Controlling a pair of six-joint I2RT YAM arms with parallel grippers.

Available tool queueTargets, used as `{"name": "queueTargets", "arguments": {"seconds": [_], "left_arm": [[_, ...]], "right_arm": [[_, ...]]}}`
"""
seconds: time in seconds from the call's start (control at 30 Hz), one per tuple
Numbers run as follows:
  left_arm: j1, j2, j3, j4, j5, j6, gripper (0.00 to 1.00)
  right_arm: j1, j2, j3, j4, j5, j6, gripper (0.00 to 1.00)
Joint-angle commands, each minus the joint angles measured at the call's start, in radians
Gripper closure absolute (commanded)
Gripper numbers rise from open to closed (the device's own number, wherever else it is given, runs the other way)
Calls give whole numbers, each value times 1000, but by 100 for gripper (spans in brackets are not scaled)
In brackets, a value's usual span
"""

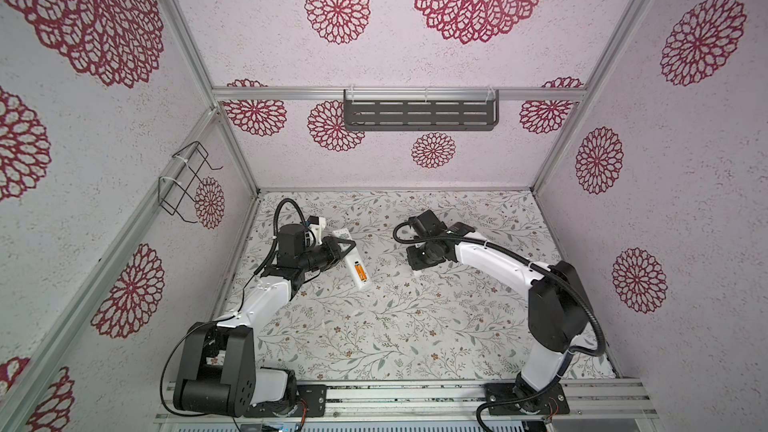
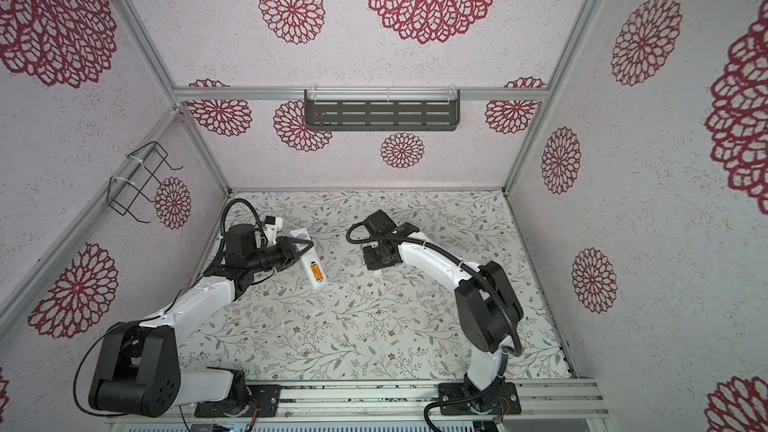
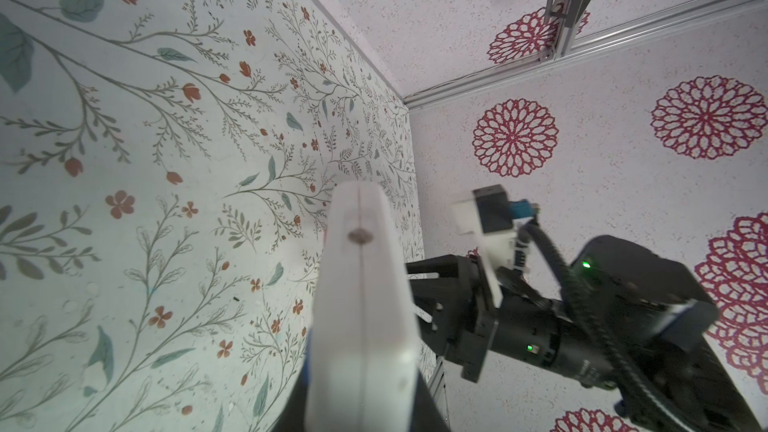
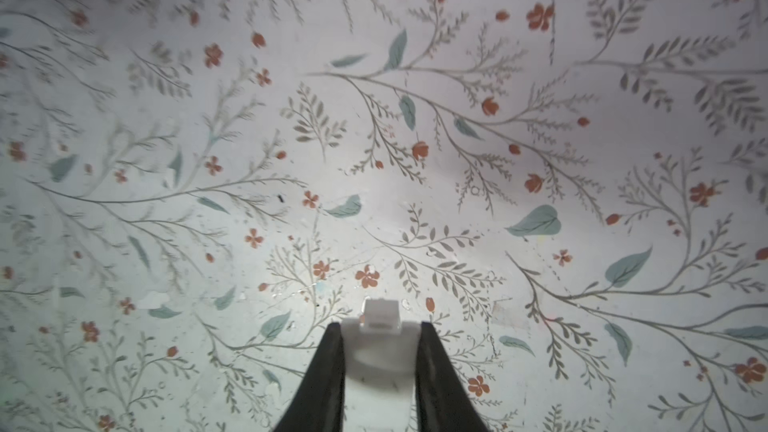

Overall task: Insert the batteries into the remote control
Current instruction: 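Lift the battery cover with the right gripper toward the held remote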

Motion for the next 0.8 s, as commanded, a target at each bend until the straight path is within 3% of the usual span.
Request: {"name": "queueTargets", "arguments": {"seconds": [0.0, 0.3, 0.77], "left_arm": [[-5, 19, 35, 82, 15, -25, 100], [-6, 54, 53, 159, 27, -76, 100], [-7, 45, 31, 216, 26, -122, 100]], "right_arm": [[37, -82, 21, 72, -14, -10, 83], [167, -121, 124, 263, -31, -6, 81], [224, -38, 160, 310, -56, 11, 83]]}}
